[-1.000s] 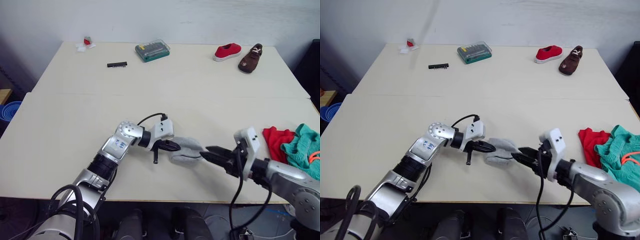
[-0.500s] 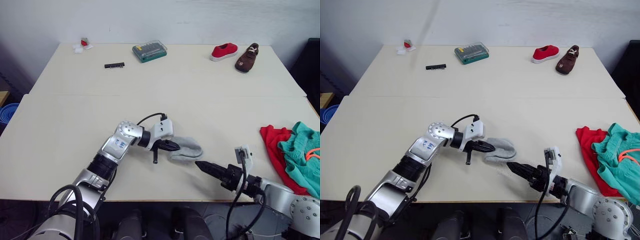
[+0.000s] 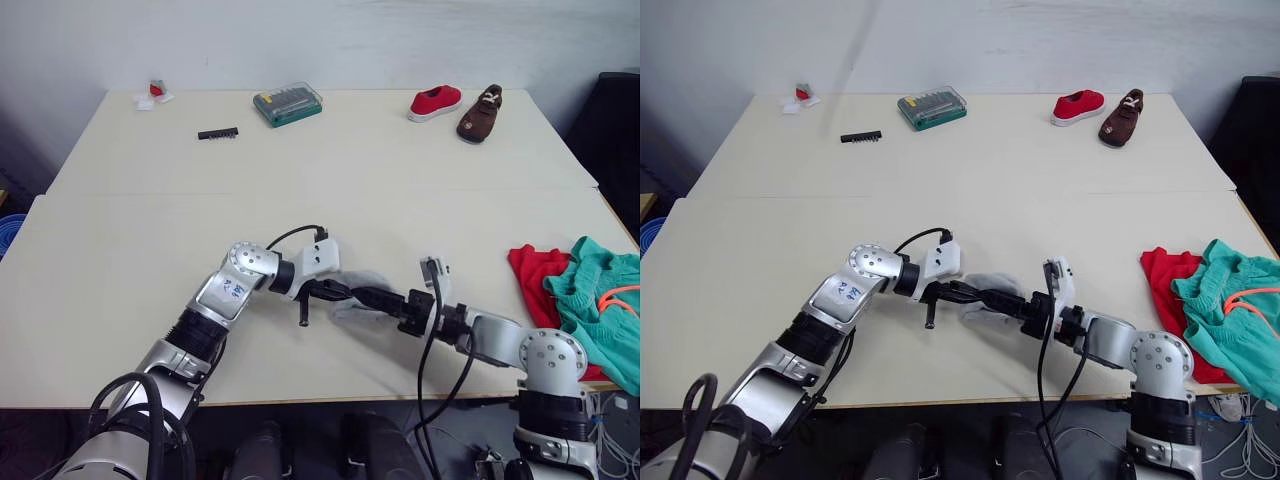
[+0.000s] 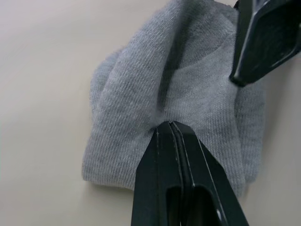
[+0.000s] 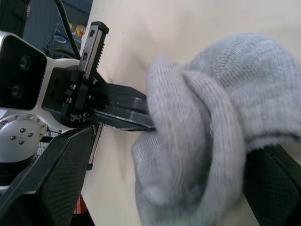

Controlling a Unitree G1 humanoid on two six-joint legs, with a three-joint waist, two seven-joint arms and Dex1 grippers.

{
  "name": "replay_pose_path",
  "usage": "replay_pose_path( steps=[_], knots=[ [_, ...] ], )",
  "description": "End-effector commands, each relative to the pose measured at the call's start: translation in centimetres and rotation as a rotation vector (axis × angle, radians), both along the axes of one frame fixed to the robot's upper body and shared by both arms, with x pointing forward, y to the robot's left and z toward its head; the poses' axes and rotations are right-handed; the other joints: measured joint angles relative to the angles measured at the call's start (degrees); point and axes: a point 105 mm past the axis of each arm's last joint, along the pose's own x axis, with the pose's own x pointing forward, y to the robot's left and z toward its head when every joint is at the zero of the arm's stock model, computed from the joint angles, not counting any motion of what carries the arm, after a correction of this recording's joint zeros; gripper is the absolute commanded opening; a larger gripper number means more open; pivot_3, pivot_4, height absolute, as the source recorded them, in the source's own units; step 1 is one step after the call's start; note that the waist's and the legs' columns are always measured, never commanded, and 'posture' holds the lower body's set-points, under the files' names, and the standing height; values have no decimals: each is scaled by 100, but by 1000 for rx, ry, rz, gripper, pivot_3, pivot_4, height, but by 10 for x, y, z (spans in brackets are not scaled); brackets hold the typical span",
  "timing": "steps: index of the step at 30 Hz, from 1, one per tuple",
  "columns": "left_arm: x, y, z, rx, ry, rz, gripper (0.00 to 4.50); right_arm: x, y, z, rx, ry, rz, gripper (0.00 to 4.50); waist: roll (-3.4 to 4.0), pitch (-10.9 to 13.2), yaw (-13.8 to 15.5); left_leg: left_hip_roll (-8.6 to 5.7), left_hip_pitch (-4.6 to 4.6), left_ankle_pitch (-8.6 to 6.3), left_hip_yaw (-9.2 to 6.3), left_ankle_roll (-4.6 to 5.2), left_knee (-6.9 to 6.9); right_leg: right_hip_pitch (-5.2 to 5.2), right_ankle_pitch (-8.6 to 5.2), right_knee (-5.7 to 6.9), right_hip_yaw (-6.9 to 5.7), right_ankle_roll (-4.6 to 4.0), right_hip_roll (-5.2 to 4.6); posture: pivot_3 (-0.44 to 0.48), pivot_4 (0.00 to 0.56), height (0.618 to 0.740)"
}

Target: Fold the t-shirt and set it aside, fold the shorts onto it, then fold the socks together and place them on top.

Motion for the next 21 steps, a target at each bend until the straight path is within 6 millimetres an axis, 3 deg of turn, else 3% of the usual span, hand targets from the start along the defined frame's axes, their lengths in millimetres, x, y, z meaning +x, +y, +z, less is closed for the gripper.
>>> replay_pose_path(
  steps=[1,4,10,14,19,21],
  knots=[
    [-2,1,-4,13,-7,7,0,0,3,-27,-64,93,0,4303,0,-2,1,0,0,0,0,0,0,0,0,0,0,0,0,0,150,740],
    [-2,2,-4,11,-9,11,0,3,2,-26,-60,86,-17,3553,0,-3,1,1,1,0,0,0,-1,0,0,1,0,0,0,0,150,740],
    [-2,3,-6,10,-9,18,0,10,-8,-30,-112,40,-77,1256,-4,-5,-2,1,1,0,0,-1,-4,-2,0,-1,0,0,0,0,150,740],
    [-2,5,-6,4,-12,19,0,12,-10,-28,-104,11,-96,218,-31,-22,18,1,6,-1,-1,0,-5,5,1,-5,0,0,-3,0,150,740],
    [-3,10,25,-187,-11,32,0,7,-11,-16,-89,-51,-71,165,-26,-19,20,0,2,-3,-1,1,-10,1,1,-10,0,0,-9,0,150,740],
    [-4,13,32,-227,-13,20,569,8,-11,-11,-79,-72,-77,165,-22,-16,21,0,-7,-1,-2,-1,-14,-8,1,-12,-1,0,-9,0,150,740]
  ],
)
